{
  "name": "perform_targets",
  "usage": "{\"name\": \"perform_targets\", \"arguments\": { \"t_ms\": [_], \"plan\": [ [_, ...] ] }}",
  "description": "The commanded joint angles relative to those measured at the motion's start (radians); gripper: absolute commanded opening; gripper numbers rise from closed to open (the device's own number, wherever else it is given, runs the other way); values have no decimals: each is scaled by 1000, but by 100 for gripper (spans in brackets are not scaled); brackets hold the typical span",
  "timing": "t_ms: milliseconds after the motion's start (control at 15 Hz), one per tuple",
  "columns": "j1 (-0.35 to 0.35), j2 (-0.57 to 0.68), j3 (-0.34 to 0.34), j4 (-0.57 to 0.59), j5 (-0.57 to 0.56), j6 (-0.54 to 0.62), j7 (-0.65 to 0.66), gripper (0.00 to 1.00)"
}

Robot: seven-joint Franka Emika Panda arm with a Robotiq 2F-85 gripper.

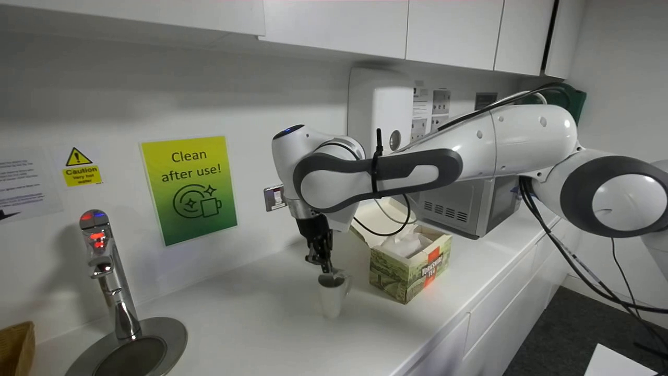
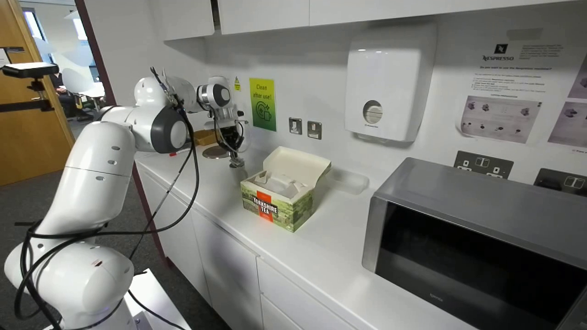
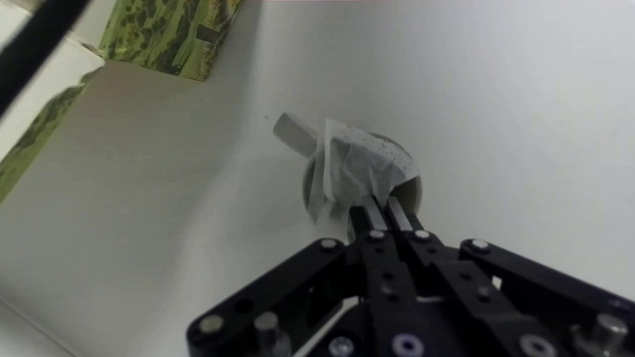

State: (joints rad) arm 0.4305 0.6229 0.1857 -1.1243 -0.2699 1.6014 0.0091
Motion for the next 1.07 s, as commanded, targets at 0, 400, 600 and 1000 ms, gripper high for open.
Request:
{"name": "perform_targets", "arguments": {
  "t_ms": [0, 400, 600, 1000],
  "plan": [
    [-20, 22, 9, 54, 37, -49, -41, 1],
    [-46, 36, 11, 65, 89, -54, -45, 1],
    [-54, 49, 11, 79, 115, -67, -43, 1],
    [-65, 73, 10, 111, 157, -94, -42, 1]
  ]
}}
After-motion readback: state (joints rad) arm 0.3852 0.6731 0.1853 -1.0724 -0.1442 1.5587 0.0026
